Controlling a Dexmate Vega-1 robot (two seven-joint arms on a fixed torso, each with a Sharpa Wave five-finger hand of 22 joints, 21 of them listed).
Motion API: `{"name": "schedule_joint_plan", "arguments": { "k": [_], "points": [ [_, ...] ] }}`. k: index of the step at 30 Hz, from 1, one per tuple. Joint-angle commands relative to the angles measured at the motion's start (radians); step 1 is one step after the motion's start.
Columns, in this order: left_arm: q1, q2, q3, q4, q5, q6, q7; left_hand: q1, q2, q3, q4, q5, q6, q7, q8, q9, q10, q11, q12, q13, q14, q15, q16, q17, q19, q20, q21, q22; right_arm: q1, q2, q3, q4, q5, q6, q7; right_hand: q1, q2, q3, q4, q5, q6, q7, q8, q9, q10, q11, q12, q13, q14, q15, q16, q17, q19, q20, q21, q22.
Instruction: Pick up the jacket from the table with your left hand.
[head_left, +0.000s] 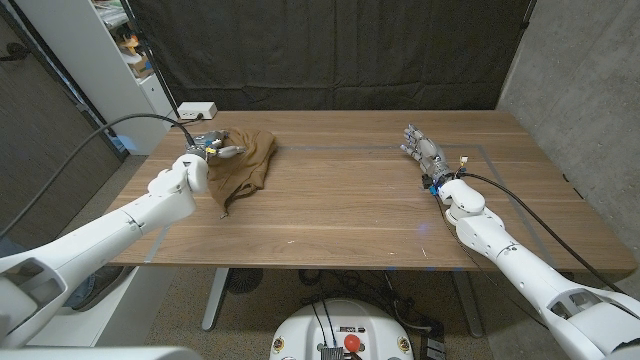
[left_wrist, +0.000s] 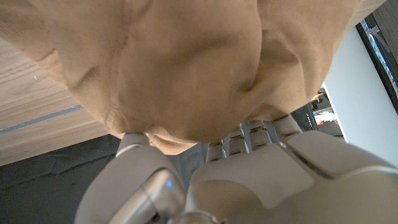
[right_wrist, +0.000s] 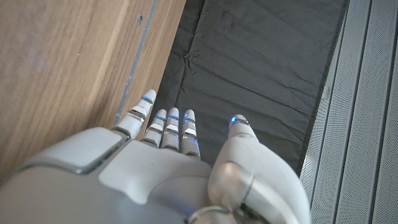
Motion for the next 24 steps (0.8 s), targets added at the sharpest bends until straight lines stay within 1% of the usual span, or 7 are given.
{"name": "schedule_joint_plan", "arguments": {
  "k": [1, 9, 12, 13, 15, 17, 24],
  "points": [
    [-0.016, -0.025, 0.037, 0.027, -0.007, 0.01, -0.029, 0.017, -0.004, -0.003, -0.003, 0.011, -0.016, -0.006, -0.006, 0.004, -0.01, 0.001, -0.006, -0.001, -0.001, 0.003, -0.005, 0.0, 0.013, 0.002, -0.005, 0.004, 0.001, 0.0, 0.002, 0.015, 0.009, 0.006, 0.015, -0.003, 0.01, -0.001, 0.0, 0.001, 0.013, -0.001, 0.002, 0.004, 0.012, -0.001, 0.003, 0.006, 0.012, -0.001, 0.009, -0.001, 0.0, -0.001, -0.001, 0.002],
    [-0.029, -0.033, 0.064, 0.031, 0.002, 0.036, -0.059, 0.022, -0.005, -0.004, -0.003, 0.015, -0.021, -0.011, -0.008, 0.004, -0.012, 0.003, -0.007, -0.001, -0.001, 0.003, -0.005, 0.0, 0.016, 0.002, -0.006, 0.005, -0.003, 0.0, 0.004, 0.016, 0.014, 0.007, 0.02, -0.004, 0.011, -0.001, 0.0, 0.001, 0.016, -0.002, 0.003, 0.004, 0.015, 0.0, 0.004, 0.006, 0.018, -0.002, 0.011, 0.0, 0.0, -0.004, 0.0, 0.002],
    [-0.045, -0.036, 0.078, 0.026, -0.001, 0.076, -0.107, 0.026, -0.005, -0.005, -0.004, 0.017, -0.029, -0.013, -0.011, 0.004, -0.017, 0.002, -0.009, 0.0, -0.002, 0.002, -0.006, 0.0, 0.018, 0.002, -0.007, 0.005, -0.004, -0.001, 0.004, 0.018, 0.016, 0.007, 0.022, -0.004, 0.011, -0.002, 0.0, 0.001, 0.016, -0.002, 0.002, 0.004, 0.016, 0.0, 0.004, 0.006, 0.018, -0.002, 0.011, 0.0, 0.0, -0.004, 0.0, 0.002],
    [-0.052, -0.038, 0.084, 0.025, -0.002, 0.09, -0.124, 0.031, -0.005, -0.005, -0.005, 0.019, -0.047, -0.018, -0.017, 0.005, -0.026, 0.003, -0.012, 0.0, -0.007, 0.001, -0.008, 0.0, 0.021, 0.002, -0.008, 0.005, -0.005, -0.001, 0.004, 0.019, 0.017, 0.007, 0.023, -0.004, 0.011, -0.002, 0.0, 0.001, 0.017, -0.002, 0.003, 0.004, 0.016, -0.001, 0.004, 0.006, 0.019, -0.002, 0.012, 0.0, 0.0, -0.004, 0.0, 0.002],
    [-0.069, -0.038, 0.099, 0.025, -0.002, 0.112, -0.166, 0.039, -0.005, -0.006, -0.006, 0.023, -0.067, -0.016, -0.021, 0.005, -0.041, 0.006, -0.017, 0.001, -0.014, 0.003, -0.01, 0.001, 0.026, 0.002, -0.009, 0.005, -0.006, -0.001, 0.005, 0.021, 0.018, 0.008, 0.025, -0.005, 0.011, -0.002, 0.001, 0.001, 0.017, -0.003, 0.003, 0.004, 0.017, 0.0, 0.004, 0.006, 0.018, -0.002, 0.011, 0.0, 0.0, -0.004, 0.0, 0.002],
    [-0.081, -0.039, 0.111, 0.026, -0.004, 0.13, -0.196, 0.046, -0.005, -0.007, -0.007, 0.027, -0.09, -0.019, -0.025, 0.005, -0.058, 0.013, -0.022, 0.001, -0.018, 0.002, -0.011, 0.001, 0.033, 0.002, -0.009, 0.005, -0.007, 0.0, 0.005, 0.022, 0.02, 0.008, 0.025, -0.004, 0.011, -0.002, 0.0, 0.001, 0.018, -0.003, 0.003, 0.004, 0.017, -0.001, 0.004, 0.006, 0.019, -0.002, 0.012, 0.0, 0.0, -0.004, 0.0, 0.002],
    [-0.095, -0.044, 0.136, 0.03, -0.006, 0.151, -0.219, 0.064, 0.001, -0.004, -0.01, 0.031, -0.112, -0.021, -0.024, 0.007, -0.062, 0.012, -0.02, 0.004, -0.009, 0.0, -0.006, 0.002, 0.05, 0.001, -0.006, 0.007, -0.01, 0.0, 0.006, 0.026, 0.024, 0.009, 0.031, -0.005, 0.011, -0.002, 0.0, 0.002, 0.019, -0.002, 0.003, 0.004, 0.018, -0.002, 0.004, 0.006, 0.019, -0.002, 0.011, 0.0, -0.001, -0.002, -0.001, 0.002]
  ]
}}
